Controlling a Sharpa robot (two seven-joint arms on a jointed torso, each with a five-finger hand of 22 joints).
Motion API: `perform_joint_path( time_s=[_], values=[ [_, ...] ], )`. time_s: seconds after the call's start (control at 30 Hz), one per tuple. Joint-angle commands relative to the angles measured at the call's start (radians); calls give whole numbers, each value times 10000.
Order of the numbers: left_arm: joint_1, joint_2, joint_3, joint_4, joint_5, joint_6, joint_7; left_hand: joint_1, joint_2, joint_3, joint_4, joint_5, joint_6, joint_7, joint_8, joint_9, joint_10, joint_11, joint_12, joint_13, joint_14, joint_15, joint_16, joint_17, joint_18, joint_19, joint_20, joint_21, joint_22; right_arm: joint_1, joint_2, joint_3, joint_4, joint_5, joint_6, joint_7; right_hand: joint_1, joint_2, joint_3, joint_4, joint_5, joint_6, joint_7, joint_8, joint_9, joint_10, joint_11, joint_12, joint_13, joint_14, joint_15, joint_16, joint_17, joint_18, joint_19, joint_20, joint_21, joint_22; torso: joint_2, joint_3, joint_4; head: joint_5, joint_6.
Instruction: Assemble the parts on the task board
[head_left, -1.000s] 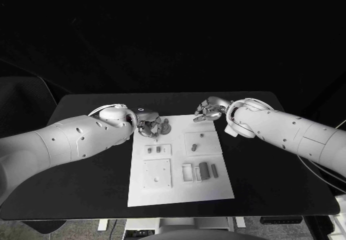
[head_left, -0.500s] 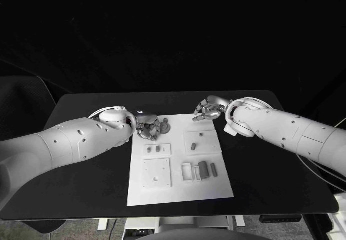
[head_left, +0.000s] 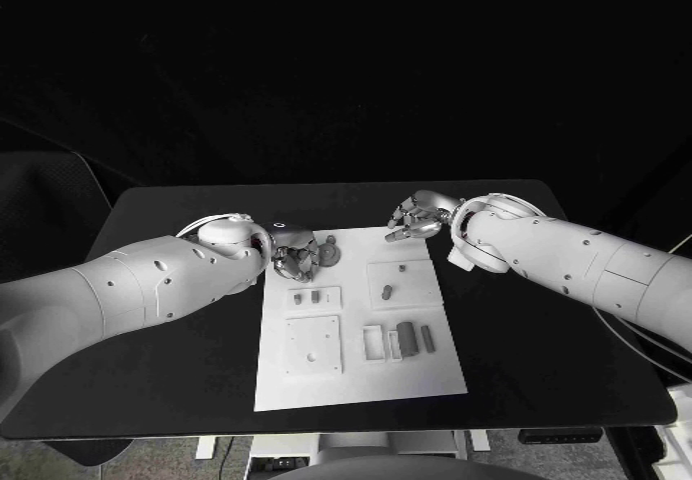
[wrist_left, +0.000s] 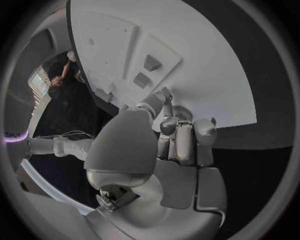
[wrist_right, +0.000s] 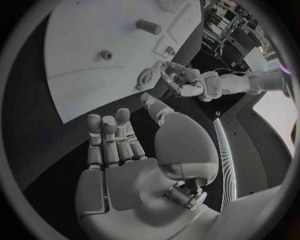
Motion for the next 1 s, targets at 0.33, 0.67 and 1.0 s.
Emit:
perform_joint_path(
  time_s=[0.33,0.67,1.0],
  values=[
    [3,3,4,20,39,166,93,-45,86,76,0,4,327,259,40,9,57,-42,36,-11,-39,-41,39,175,641,84,-18,1365,14,0,4,2,8,-14,75,62,-69,-6,42,27,64,-51,43,69,-11,-26,-5,71,-14,3,-21,62,-15,-47,7,13,156,-17,-1,7,-2,2,-5],
    [3,-4,4,42,37,231,74,-41,91,87,-4,5,340,268,43,11,57,-44,37,-12,-39,-42,43,172,643,84,-18,1364,18,-1,4,2,5,-14,76,59,-70,-5,43,26,64,-51,43,69,-11,-26,-5,72,-15,3,-21,62,-16,-47,8,13,156,-18,0,7,4,46,-38],
    [3,-5,3,50,36,266,99,-38,94,96,-9,6,351,272,45,12,57,-45,37,-14,-40,-42,46,170,645,83,-18,1364,22,-1,19,2,-5,-14,78,63,-71,-5,45,26,64,-52,43,69,-11,-26,-5,73,-16,3,-21,63,-17,-47,9,13,156,-18,-2,1,1,28,-21]
  ],
)
